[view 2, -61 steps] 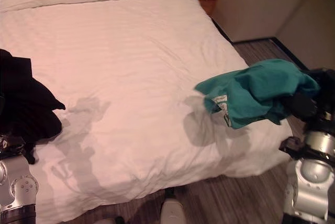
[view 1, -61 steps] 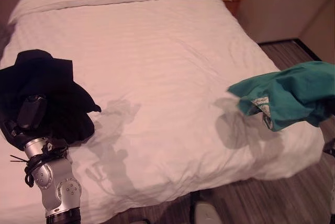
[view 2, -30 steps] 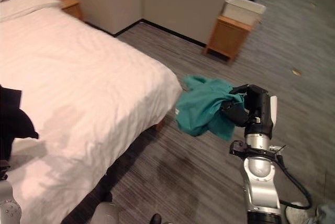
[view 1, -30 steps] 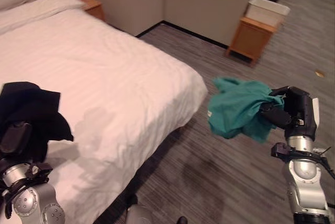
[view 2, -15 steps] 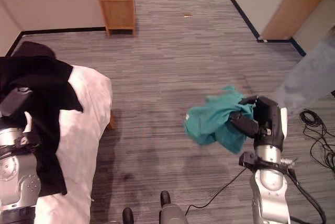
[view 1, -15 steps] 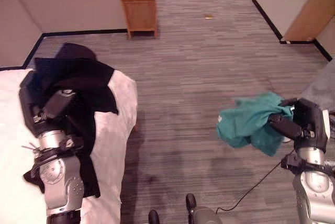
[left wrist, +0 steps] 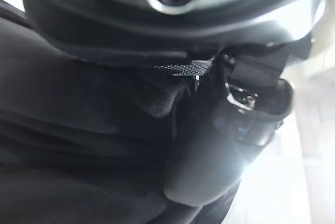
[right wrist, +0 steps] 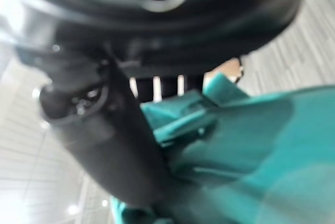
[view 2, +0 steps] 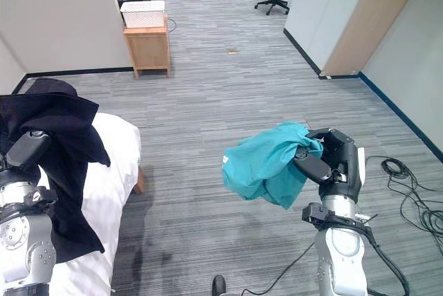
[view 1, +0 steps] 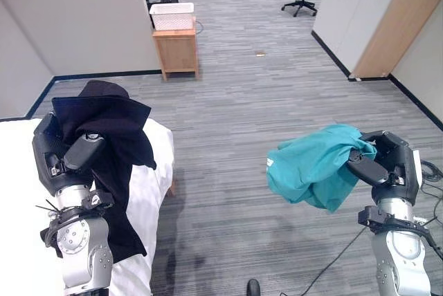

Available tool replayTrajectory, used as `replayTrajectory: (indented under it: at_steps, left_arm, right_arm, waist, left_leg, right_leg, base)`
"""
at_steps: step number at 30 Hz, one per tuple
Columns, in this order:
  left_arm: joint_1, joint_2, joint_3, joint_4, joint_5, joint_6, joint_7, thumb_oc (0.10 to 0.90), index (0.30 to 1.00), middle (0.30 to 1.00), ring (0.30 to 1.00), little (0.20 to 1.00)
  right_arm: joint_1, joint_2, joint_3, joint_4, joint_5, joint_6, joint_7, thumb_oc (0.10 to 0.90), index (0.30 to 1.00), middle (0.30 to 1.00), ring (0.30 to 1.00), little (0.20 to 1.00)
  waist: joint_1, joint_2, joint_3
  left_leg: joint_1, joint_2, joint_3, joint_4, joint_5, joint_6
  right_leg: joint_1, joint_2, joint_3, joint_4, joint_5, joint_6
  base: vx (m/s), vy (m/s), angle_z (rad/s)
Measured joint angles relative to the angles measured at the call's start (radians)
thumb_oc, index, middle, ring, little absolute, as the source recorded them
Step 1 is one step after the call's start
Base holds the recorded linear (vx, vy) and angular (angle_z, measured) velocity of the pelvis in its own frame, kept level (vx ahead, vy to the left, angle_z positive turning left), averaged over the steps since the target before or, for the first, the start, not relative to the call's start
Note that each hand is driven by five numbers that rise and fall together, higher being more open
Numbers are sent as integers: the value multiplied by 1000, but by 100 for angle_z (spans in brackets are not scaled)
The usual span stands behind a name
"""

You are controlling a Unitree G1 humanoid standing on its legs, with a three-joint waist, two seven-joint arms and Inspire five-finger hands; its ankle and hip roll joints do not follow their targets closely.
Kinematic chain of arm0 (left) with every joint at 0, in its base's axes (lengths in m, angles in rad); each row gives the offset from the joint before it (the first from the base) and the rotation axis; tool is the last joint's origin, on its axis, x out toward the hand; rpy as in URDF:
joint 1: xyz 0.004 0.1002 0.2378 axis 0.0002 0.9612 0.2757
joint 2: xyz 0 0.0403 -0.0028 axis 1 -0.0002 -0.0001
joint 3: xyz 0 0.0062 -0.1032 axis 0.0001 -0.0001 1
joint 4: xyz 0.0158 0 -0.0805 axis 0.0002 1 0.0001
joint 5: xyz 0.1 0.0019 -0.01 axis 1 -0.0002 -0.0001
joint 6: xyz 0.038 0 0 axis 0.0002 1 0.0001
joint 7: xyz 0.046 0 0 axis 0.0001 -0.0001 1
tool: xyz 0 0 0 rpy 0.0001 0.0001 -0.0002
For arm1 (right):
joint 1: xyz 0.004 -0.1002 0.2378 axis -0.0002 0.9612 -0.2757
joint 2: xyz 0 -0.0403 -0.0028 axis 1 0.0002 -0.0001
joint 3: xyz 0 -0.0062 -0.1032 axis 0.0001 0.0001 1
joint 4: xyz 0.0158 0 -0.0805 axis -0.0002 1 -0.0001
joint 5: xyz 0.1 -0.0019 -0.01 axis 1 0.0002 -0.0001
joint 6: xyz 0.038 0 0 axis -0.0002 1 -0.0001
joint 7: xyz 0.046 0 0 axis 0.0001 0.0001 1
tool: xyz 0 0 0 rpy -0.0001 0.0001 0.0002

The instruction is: Pick up bed clothes into laundry basket.

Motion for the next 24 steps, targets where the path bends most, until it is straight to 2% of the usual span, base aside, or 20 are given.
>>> replayTrajectory:
  at_steps: [4,7,9,11,12,13,14,15,16,17,19,20,22,23,24]
  left_arm:
    - [-88,92,-31,4,24,2,0,400,300,300,300,300]
    - [-132,108,-41,4,28,-1,-4,400,300,300,300,300]
    - [-167,109,-65,15,25,-6,-3,400,300,300,300,300]
    - [-189,111,-81,41,24,-8,-3,400,300,300,300,300]
    - [-194,115,-86,59,18,-8,-2,400,300,300,300,300]
    - [-189,120,-90,64,14,-7,-2,400,300,300,300,300]
    - [-177,121,-91,76,4,-2,0,400,300,300,300,300]
    - [-170,115,-94,86,0,2,0,400,300,300,300,300]
    - [-144,120,-93,94,-12,4,-1,400,300,300,300,300]
    - [-134,120,-89,95,-14,4,-1,400,300,300,300,300]
    - [-130,121,-80,99,-14,5,-1,400,300,300,300,300]
    - [-135,119,-68,106,-14,4,0,400,300,300,300,300]
    - [-144,112,-63,138,-13,5,3,400,300,300,300,300]
    - [-141,112,-59,150,-13,11,2,400,300,300,300,300]
    - [-141,111,-58,150,-13,13,2,400,300,300,300,300]
  right_arm:
    - [-74,-127,10,73,4,1,-8,400,300,300,300,300]
    - [-118,-129,16,74,4,0,-9,400,300,300,300,300]
    - [-157,-127,41,71,2,0,-10,400,300,300,300,300]
    - [-181,-122,54,63,-4,0,-9,400,300,300,300,300]
    - [-189,-114,64,55,-8,0,-4,400,300,300,300,300]
    - [-187,-103,65,49,-10,0,-1,400,300,300,300,300]
    - [-185,-86,70,48,-10,2,0,400,300,300,300,300]
    - [-180,-86,72,48,-10,7,1,400,300,300,300,300]
    - [-177,-87,74,43,-10,8,2,400,300,300,300,300]
    - [-173,-87,72,36,-10,8,1,400,300,300,300,300]
    - [-162,-86,69,31,-10,8,2,400,300,300,300,300]
    - [-158,-86,71,31,-10,8,2,400,300,300,300,300]
    - [-145,-84,71,33,-10,8,2,400,300,300,300,300]
    - [-129,-83,73,33,-10,9,2,400,300,300,300,300]
    - [-124,-83,73,34,-10,10,2,400,300,300,300,300]
  waist:
    - [2,-3,2]
    - [4,-3,2]
    - [2,-3,5]
    - [11,10,45]
    - [7,12,98]
    - [1,9,125]
    - [-20,-3,157]
    - [-26,-5,160]
    - [-23,-8,159]
    - [-23,-10,160]
    - [-28,-13,159]
    - [-37,-17,158]
    - [-64,-19,156]
    - [-75,-36,147]
    - [-73,-52,137]
  left_leg:
    - [0,-2,5,0,0,0]
    - [-3,-4,5,-1,-1,0]
    - [-25,-16,6,-1,0,5]
    - [-33,-12,31,4,8,16]
    - [-28,-1,52,17,3,24]
    - [-23,0,58,29,-3,32]
    - [-23,-10,65,46,-17,39]
    - [-21,-16,67,48,-23,46]
    - [-21,-30,95,45,-23,48]
    - [-20,-33,99,45,-30,41]
    - [-20,-36,99,44,-30,35]
    - [-18,-28,91,42,-38,19]
    - [3,-7,71,44,-47,-11]
    - [39,17,48,44,-61,-51]
    - [64,28,37,46,-74,-75]
  right_leg:
    - [-1,-2,3,0,1,2]
    - [-4,-2,3,1,1,3]
    - [-46,-4,9,37,10,14]
    - [-142,-3,5,190,-4,35]
    - [-223,-12,7,350,-20,68]
    - [-258,-26,11,424,-29,104]
    - [-295,-68,-3,509,-66,117]
    - [-306,-98,-7,511,-75,111]
    - [-321,-158,-24,473,-77,108]
    - [-324,-192,-23,448,-76,109]
    - [-278,-226,-28,304,-70,117]
    - [-261,-247,-27,196,-61,127]
    - [-230,-242,-25,118,-14,135]
    - [-185,-213,-22,86,17,125]
    - [-164,-194,-6,88,87,97]
  base:
    - [6,72,-4]
    - [4,111,0]
    - [-47,151,-11]
    - [-30,99,-36]
    - [106,-9,-42]
    - [230,-100,-28]
    - [190,-91,-7]
    - [331,-197,-29]
    - [227,-138,-41]
    - [339,-222,-43]
    - [363,-267,-13]
    - [354,-283,1]
    - [340,-324,37]
    - [421,-444,54]
    - [183,-239,23]
